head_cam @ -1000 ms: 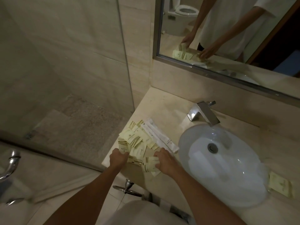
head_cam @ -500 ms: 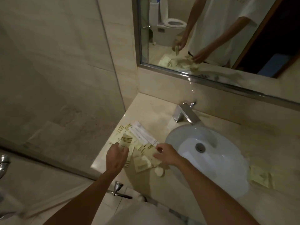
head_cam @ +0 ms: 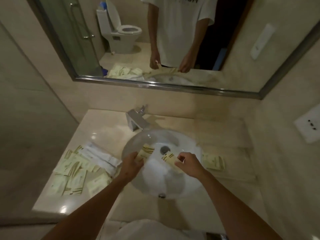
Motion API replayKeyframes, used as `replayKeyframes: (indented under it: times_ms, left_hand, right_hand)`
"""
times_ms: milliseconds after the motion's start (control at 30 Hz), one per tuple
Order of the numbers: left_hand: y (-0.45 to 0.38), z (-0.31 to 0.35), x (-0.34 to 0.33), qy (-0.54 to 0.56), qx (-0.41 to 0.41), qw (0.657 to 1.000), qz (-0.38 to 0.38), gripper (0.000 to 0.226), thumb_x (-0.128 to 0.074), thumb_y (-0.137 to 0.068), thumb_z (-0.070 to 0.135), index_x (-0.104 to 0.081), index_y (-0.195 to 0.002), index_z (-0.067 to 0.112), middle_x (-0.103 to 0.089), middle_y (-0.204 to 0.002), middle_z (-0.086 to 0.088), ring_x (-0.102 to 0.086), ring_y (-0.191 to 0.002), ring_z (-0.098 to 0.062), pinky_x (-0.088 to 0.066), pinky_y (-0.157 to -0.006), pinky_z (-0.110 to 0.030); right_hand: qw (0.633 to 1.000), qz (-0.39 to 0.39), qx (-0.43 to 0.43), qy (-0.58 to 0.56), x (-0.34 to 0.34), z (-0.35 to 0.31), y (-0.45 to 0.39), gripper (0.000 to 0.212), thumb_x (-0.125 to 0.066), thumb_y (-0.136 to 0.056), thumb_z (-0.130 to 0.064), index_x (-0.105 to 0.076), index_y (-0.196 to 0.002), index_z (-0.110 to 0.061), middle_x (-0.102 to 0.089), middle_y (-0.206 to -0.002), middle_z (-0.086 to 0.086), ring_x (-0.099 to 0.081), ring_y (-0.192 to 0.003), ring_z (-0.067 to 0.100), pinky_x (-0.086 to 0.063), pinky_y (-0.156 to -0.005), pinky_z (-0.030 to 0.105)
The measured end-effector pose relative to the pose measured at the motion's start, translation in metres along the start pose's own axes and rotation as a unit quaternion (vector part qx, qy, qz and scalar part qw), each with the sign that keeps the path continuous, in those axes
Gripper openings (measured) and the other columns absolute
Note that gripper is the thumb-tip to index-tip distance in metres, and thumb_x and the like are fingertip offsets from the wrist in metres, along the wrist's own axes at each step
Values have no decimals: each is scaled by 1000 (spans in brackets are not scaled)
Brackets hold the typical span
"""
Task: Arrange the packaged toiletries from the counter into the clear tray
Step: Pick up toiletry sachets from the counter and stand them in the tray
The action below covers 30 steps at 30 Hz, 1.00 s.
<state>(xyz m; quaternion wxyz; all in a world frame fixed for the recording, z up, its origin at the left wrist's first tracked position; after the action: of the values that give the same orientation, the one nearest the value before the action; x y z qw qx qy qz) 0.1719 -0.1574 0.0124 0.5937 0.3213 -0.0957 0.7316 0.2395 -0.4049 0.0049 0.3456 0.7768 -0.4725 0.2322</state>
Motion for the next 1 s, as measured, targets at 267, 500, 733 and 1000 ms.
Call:
replayKeyframes:
  times_ms: [267,500,733,1000]
  left_hand:
    - [-17,70,-80,-3,-44,997,-56,20,-65,-82,8,-60,-101,10,-62,-90,0,-62,-79,-19,-52,-62,-26]
    - [-35,117,-128,-13,-48,994,-100,14,-57,-87,1,-52,-92,13,-60,-95,-6,-60,-76,-19,-44,-43,-9]
    - [-55,131,-149,-44,-42,990,-128,15,-56,-90,7,-51,-104,9,-61,-105,-10,-62,-88,-23,-48,-53,-14]
    - [-74,139,-170,-126,-45,979,-155,20,-58,-86,15,-50,-101,25,-64,-112,-9,-64,-95,-27,-59,-73,-38]
  right_hand:
    - [989,127,-75,-14,72,91,31,16,-71,-74,-17,-60,-68,-26,-63,-72,-5,-57,-64,13,-51,-65,34]
    - [972,222,-46,69,115,133,29,5,-64,-83,-11,-63,-85,-16,-59,-88,0,-57,-77,17,-50,-63,32]
    - [966,150,72,199,100,139,11,18,-66,-71,-5,-59,-80,-18,-57,-81,-1,-56,-74,20,-45,-63,30]
    - [982,54,69,168,83,167,10,24,-64,-67,-32,-61,-90,-28,-56,-103,-9,-52,-99,11,-40,-87,31]
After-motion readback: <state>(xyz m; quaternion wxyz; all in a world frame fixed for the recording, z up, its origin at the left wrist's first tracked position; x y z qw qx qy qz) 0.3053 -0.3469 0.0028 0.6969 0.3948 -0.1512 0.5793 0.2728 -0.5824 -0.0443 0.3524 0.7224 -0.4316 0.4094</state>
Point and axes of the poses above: each hand's wrist, its own y-axis away from the middle knuckle, its own x-axis out of the back of the hand, z = x × y, the point moved 4 cm from there along -y, towards the middle knuckle
